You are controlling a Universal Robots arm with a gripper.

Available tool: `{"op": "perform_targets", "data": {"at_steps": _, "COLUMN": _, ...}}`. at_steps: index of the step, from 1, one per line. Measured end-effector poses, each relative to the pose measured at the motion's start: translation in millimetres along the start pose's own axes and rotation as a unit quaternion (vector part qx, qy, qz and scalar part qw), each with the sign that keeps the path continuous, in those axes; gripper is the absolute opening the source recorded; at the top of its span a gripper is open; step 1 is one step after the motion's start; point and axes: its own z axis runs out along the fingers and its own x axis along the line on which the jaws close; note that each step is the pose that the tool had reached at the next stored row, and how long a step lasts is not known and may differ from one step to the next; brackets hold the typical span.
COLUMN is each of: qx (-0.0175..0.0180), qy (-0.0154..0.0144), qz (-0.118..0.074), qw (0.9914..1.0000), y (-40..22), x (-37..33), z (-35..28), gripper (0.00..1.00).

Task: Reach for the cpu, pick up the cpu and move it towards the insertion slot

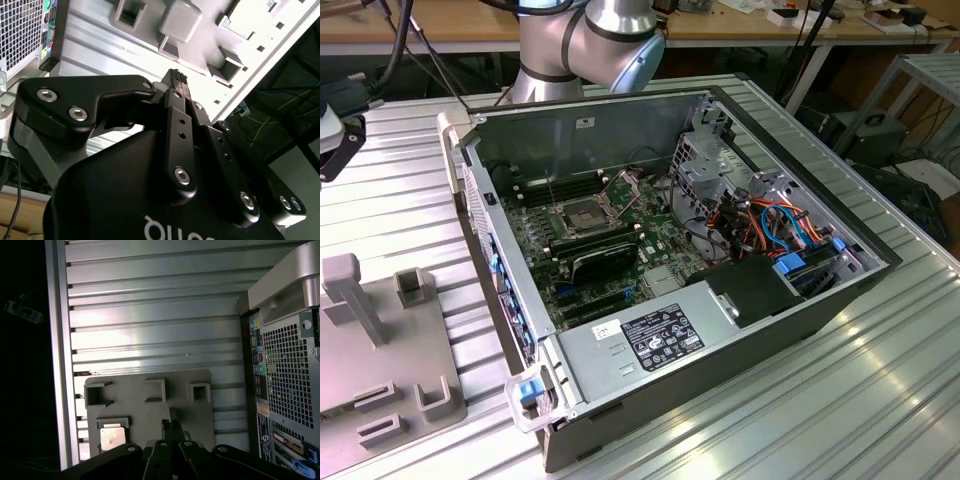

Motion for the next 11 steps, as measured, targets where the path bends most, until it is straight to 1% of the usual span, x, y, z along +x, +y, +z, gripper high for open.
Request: {"op": "perform_targets", "data": {"at_steps": 11, "qx": 0.0, "qy": 0.0, "qz": 0.0, "qw": 1.0, "y": -1.4, "x": 17.9, "z": 0.8, "gripper": 0.11}}
